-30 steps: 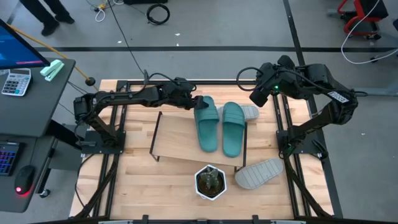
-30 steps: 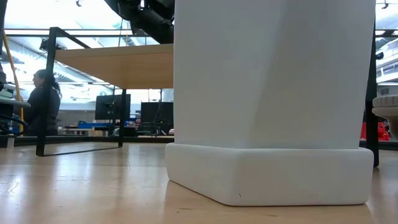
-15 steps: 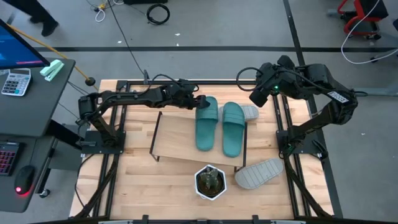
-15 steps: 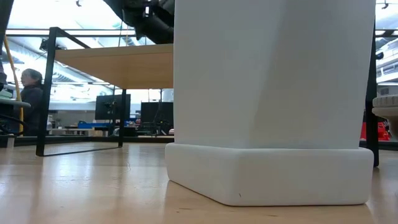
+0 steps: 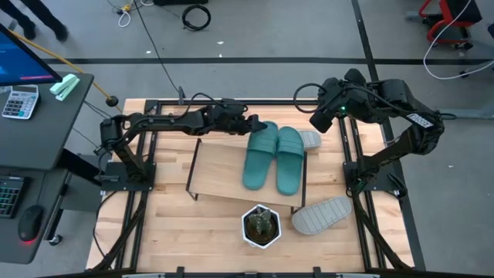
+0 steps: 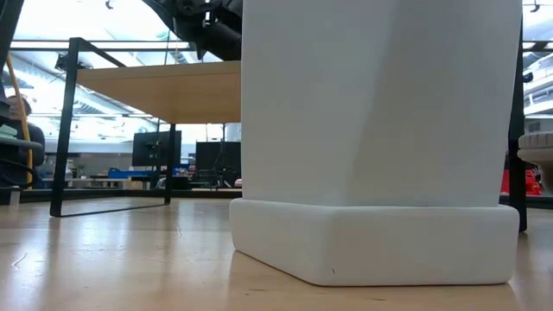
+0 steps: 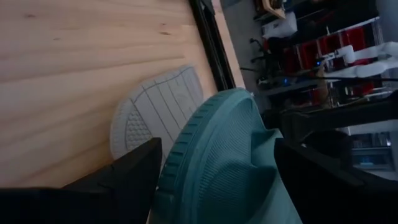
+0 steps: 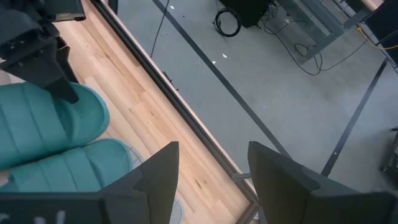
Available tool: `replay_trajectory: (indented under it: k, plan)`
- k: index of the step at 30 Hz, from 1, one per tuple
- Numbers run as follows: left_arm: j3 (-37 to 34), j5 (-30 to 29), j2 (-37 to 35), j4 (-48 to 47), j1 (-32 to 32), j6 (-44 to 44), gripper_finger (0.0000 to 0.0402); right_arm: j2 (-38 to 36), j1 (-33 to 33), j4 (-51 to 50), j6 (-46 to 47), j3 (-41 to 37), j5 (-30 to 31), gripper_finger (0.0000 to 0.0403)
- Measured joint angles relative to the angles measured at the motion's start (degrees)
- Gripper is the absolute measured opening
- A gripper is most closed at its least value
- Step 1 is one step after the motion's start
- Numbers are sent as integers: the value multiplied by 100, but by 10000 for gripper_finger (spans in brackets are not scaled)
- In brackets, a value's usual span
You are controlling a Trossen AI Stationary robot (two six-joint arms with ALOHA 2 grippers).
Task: Pick and place slides into the shelf
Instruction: Put the green slide on the shelf
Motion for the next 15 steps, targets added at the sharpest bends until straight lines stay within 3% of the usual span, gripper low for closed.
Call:
replay_trajectory:
  k: [15]
  plan:
    - [0,-160,-2,-489,53,137,305,0,0,-1,-1,0,-65,199]
